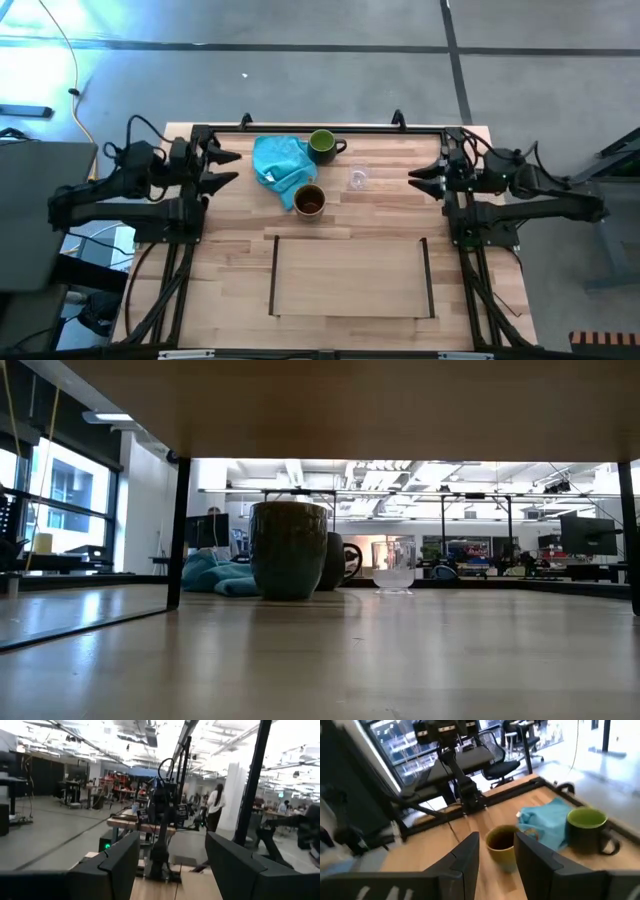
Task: Stack small to large cups/mugs on shelf
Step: Put the transparent mug on the shelf
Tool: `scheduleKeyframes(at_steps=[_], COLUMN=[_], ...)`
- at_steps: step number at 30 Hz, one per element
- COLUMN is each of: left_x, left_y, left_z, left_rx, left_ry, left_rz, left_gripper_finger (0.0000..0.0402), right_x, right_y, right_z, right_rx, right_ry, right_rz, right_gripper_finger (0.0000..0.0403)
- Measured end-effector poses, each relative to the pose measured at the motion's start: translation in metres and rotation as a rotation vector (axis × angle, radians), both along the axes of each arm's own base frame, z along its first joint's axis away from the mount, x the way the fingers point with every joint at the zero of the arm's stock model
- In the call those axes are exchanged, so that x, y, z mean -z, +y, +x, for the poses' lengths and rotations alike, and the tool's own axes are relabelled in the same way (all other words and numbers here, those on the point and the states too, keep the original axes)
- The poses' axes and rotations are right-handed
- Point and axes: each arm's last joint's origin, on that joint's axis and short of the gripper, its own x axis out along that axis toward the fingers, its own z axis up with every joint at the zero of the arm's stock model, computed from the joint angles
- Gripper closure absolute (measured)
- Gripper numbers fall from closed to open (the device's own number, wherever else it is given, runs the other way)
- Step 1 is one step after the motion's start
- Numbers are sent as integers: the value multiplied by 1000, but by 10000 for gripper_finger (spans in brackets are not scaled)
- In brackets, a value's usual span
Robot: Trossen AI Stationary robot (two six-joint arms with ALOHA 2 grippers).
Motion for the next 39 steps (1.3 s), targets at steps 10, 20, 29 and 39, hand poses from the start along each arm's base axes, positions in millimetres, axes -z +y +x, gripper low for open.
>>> scheduleKeyframes(at_steps=[10, 20, 29, 39], left_x=[41, 41, 42, 42], left_y=[5, 6, 7, 7], left_z=[21, 26, 26, 26], left_rx=[50, 47, 36, 35], left_ry=[421, 404, 407, 409], left_rz=[-278, -295, -330, -347], left_gripper_finger=[186, 186, 186, 186], right_x=[7, 11, 7, 7], right_y=[-12, -49, -93, -128], right_z=[13, 62, 107, 153], right_rx=[260, 405, 284, -113], right_ry=[254, 442, 664, 939], right_rz=[282, 397, 267, 28], right_gripper_finger=[289, 289, 289, 289])
